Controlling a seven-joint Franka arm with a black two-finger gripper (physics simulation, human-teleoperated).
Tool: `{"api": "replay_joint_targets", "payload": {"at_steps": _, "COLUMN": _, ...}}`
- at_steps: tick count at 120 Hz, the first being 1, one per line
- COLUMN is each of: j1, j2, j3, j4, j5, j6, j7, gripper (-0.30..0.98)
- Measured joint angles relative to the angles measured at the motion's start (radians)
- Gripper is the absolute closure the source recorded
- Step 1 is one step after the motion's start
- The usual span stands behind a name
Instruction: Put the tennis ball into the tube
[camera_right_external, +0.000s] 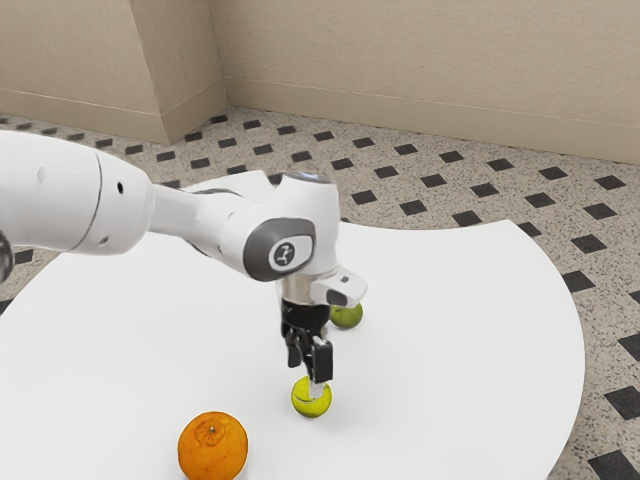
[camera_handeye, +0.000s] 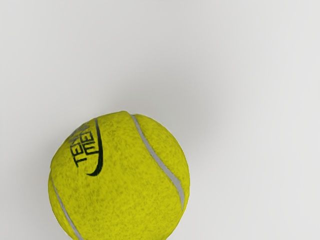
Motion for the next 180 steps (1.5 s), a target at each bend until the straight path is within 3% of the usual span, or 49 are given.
{"api": "replay_joint_targets", "payload": {"at_steps": 21, "j1": 0.005, "j2": 0.071, "j3": 0.005, "j4": -0.008, "j5": 0.036, "j6": 0.096, "j7": -0.001, "gripper": 0.00}}
{"api": "replay_joint_targets", "payload": {"at_steps": 44, "j1": 0.008, "j2": 0.117, "j3": 0.006, "j4": -0.008, "j5": 0.031, "j6": 0.181, "j7": -0.001, "gripper": 0.00}}
{"api": "replay_joint_targets", "payload": {"at_steps": 80, "j1": 0.009, "j2": 0.108, "j3": 0.007, "j4": -0.030, "j5": 0.027, "j6": 0.198, "j7": -0.001, "gripper": 0.26}}
{"api": "replay_joint_targets", "payload": {"at_steps": 104, "j1": 0.007, "j2": 0.079, "j3": 0.006, "j4": -0.010, "j5": 0.042, "j6": 0.129, "j7": -0.005, "gripper": 0.32}}
{"api": "replay_joint_targets", "payload": {"at_steps": 149, "j1": -0.001, "j2": 0.075, "j3": 0.004, "j4": 0.477, "j5": 0.180, "j6": -0.296, "j7": -0.031, "gripper": 0.35}}
{"api": "replay_joint_targets", "payload": {"at_steps": 180, "j1": 0.031, "j2": 0.107, "j3": 0.038, "j4": 0.729, "j5": 0.274, "j6": -0.430, "j7": -0.040, "gripper": 0.35}}
